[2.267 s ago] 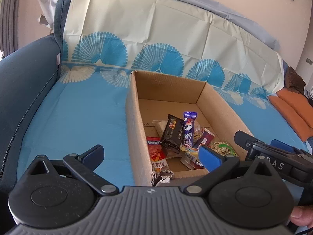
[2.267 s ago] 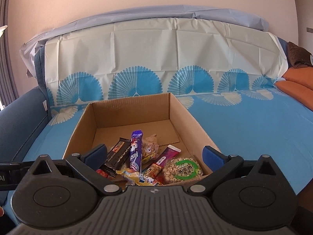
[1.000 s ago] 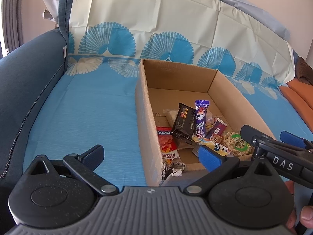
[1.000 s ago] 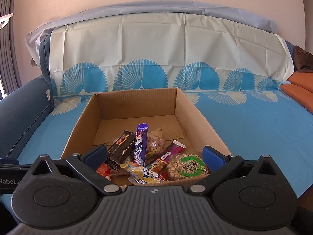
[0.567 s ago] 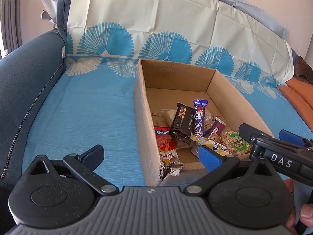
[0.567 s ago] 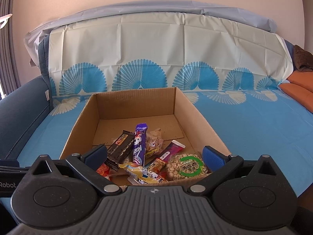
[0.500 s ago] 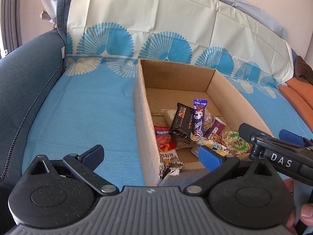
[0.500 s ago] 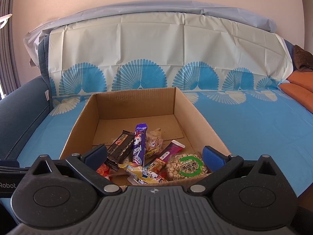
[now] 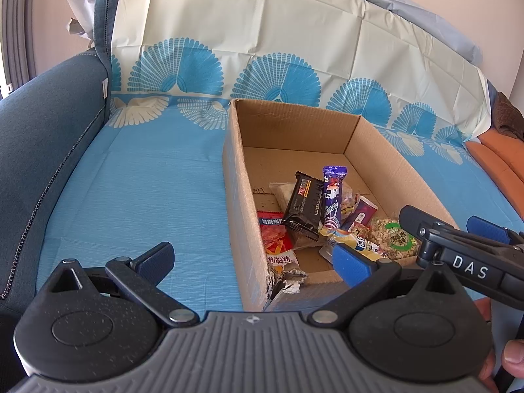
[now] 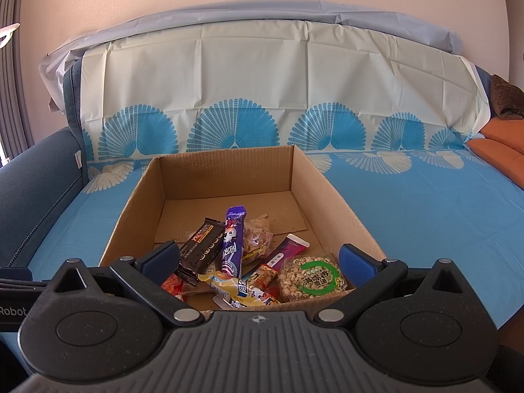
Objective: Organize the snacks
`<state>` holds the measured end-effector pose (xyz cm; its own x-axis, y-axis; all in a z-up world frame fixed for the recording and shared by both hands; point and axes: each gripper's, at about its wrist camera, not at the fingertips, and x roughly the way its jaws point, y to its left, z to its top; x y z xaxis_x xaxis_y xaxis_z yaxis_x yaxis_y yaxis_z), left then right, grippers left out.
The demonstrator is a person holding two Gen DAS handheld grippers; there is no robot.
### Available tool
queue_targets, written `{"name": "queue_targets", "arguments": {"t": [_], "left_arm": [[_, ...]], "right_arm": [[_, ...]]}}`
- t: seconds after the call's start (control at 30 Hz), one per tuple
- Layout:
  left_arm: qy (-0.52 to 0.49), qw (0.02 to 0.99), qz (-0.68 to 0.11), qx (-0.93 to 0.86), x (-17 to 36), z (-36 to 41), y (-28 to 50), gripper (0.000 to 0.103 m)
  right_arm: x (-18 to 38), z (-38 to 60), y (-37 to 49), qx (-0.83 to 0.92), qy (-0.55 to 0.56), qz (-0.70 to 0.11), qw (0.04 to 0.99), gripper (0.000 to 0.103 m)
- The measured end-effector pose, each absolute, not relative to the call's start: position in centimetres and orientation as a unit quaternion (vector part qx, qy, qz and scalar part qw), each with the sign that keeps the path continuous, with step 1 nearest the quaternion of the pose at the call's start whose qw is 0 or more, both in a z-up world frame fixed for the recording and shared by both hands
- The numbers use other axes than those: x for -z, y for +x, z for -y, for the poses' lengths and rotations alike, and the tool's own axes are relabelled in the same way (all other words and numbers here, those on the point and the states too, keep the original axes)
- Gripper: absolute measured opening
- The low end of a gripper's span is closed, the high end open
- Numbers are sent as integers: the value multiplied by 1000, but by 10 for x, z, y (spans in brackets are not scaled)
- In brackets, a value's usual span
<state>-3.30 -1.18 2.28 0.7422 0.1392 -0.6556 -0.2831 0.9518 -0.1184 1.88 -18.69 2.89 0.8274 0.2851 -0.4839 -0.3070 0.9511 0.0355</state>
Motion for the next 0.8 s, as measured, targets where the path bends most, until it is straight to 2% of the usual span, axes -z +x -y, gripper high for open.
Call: {"name": "queue_targets", "arguments": {"t": [0.8], "left_arm": [[-100, 933, -329, -102, -26, 12, -34, 103]], "right_arm": [[-33, 192, 15, -148, -5, -245, 958, 102]]}}
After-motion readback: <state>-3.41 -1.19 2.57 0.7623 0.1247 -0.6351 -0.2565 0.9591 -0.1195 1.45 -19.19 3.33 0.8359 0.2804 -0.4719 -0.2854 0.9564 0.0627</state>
